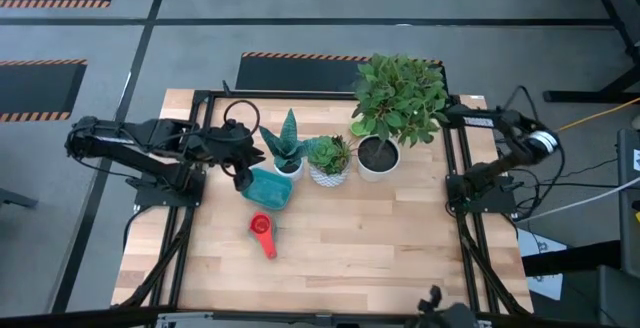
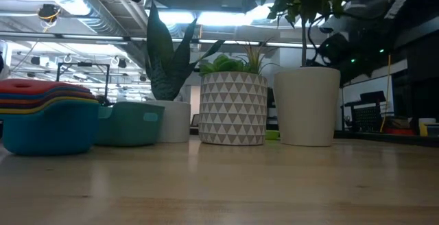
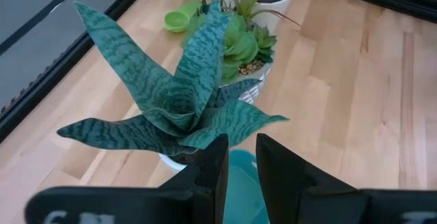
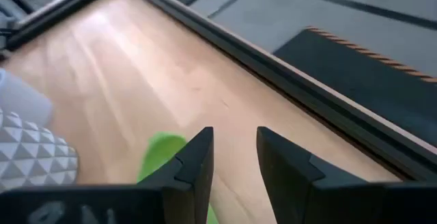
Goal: Nest measuring cups in basket
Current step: Stack the green measuring cup into the red measuring cup
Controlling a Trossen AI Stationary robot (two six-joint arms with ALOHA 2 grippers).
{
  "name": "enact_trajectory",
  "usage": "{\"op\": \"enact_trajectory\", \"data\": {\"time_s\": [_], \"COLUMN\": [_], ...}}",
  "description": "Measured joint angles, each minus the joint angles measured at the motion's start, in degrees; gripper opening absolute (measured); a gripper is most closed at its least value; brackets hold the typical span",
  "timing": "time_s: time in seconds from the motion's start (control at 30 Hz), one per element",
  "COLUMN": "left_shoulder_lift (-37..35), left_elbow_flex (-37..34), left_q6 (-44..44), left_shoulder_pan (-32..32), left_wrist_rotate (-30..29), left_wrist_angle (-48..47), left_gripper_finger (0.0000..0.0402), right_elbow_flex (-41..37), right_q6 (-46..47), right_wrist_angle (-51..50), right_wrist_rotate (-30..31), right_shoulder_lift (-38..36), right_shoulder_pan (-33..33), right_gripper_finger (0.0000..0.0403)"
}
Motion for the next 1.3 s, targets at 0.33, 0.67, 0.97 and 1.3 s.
{"op": "enact_trajectory", "data": {"time_s": [0.33, 0.67, 0.97, 1.3], "left_shoulder_lift": [0.0, 0.02, 0.02, 0.02], "left_elbow_flex": [0.01, 0.04, 0.04, 0.04], "left_q6": [-0.03, -0.09, -0.47, -0.5], "left_shoulder_pan": [0.72, 0.72, 0.75, 0.75], "left_wrist_rotate": [0.41, 0.48, 0.93, 1.74], "left_wrist_angle": [0.0, -0.34, -0.39, -0.42], "left_gripper_finger": [0.0069, 0.0069, 0.0069, 0.0069], "right_elbow_flex": [9.34, 12.67, 12.67, 12.39], "right_q6": [4.37, 0.55, -7.76, -12.08], "right_wrist_angle": [0.3, -1.65, -6.43, -8.36], "right_wrist_rotate": [-1.98, -3.01, 5.25, 5.58], "right_shoulder_lift": [10.76, 14.86, 14.86, 14.86], "right_shoulder_pan": [2.05, 6.41, 9.73, 11.88], "right_gripper_finger": [0.0117, 0.0117, 0.0117, 0.0117]}}
